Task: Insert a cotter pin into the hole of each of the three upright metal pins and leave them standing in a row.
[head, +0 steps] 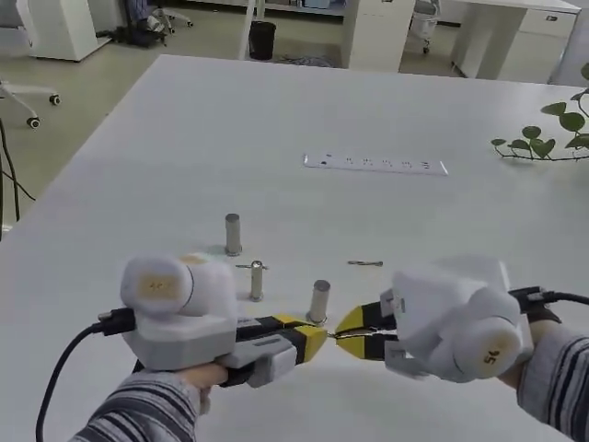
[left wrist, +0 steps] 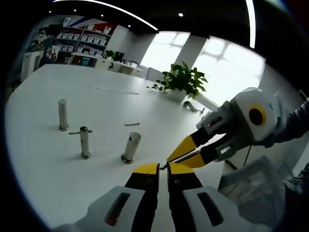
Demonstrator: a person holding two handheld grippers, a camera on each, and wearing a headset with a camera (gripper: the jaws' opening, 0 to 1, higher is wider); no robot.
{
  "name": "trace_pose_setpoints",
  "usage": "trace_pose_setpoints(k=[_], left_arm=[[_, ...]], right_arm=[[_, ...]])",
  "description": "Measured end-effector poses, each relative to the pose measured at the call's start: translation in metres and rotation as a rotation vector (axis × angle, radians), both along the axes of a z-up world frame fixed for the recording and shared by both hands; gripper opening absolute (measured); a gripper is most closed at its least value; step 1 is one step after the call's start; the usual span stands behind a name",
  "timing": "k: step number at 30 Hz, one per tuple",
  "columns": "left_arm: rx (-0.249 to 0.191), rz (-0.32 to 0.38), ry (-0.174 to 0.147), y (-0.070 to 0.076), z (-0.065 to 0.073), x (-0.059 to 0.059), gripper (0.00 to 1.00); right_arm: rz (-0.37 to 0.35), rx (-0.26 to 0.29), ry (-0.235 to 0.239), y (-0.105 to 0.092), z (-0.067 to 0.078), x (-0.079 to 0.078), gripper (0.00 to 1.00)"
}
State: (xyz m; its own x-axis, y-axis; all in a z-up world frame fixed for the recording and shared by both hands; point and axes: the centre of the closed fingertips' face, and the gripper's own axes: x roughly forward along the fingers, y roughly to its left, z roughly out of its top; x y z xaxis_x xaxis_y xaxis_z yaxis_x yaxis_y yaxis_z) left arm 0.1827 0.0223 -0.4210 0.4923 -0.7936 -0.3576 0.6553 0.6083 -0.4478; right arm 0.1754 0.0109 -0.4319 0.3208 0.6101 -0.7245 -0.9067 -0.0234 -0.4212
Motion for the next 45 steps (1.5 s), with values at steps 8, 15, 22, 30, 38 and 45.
trace_pose_setpoints(k=[8,15,22,30,38,45], left_arm=[[-0.045,-0.003,0.026,-0.004,0.002,-0.003,0.0],[-0.03,-0.022,-0.006,-0.006,0.003,-0.005,0.0],[0.021,-0.077,-0.089,-0.01,0.007,-0.009,0.0],[0.128,-0.17,-0.204,-0.015,0.008,-0.014,0.0],[0.131,-0.218,-0.239,-0.017,0.012,-0.018,0.0],[0.156,-0.231,-0.226,-0.016,0.006,-0.02,0.0]], right_arm=[[-0.002,0.0,-0.004,0.002,0.001,0.002,0.0],[-0.008,0.004,0.002,0.001,0.001,0.001,0.0],[-0.033,-0.004,0.029,-0.007,-0.001,0.003,0.0],[-0.038,-0.003,0.081,-0.013,-0.004,0.001,0.02],[-0.023,0.006,0.132,-0.013,-0.007,-0.006,0.0],[-0.018,-0.003,0.137,-0.015,-0.006,-0.006,0.0]])
